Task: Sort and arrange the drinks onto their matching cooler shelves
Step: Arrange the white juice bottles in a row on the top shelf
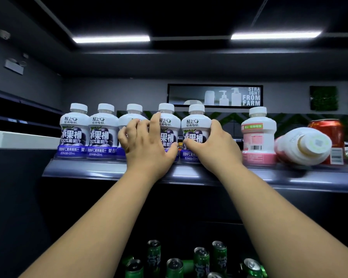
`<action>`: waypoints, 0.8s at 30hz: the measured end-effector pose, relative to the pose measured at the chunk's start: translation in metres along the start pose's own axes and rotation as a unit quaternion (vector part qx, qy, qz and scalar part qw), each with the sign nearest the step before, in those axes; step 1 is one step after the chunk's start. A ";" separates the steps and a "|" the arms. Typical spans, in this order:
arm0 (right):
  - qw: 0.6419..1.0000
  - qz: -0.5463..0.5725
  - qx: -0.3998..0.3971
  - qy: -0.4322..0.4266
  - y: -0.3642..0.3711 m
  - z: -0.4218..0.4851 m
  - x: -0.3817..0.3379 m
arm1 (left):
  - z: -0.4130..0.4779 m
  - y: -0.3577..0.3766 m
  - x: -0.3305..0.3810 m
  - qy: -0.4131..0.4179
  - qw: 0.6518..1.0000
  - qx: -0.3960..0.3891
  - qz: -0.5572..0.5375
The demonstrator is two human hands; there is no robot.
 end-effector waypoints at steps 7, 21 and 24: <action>0.999 0.021 0.007 -0.026 -0.001 -0.002 -0.002 | 0.000 -0.001 0.000 -0.011 1.000 0.010 -0.005; 0.999 -0.010 -0.014 -0.049 0.004 0.001 0.001 | 0.001 0.002 -0.001 0.012 1.000 -0.013 -0.002; 0.999 -0.019 -0.007 -0.044 0.004 0.001 0.000 | 0.002 0.002 -0.001 0.016 1.000 -0.014 -0.006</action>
Point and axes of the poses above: each hand's wrist, its own z-axis towards the middle knuckle, its own y-axis out of the palm, x = y × z, the point moved 4 cm from there along z, towards the middle knuckle, and after that the axes turned 1 degree about -x, right-handed, at the moved point
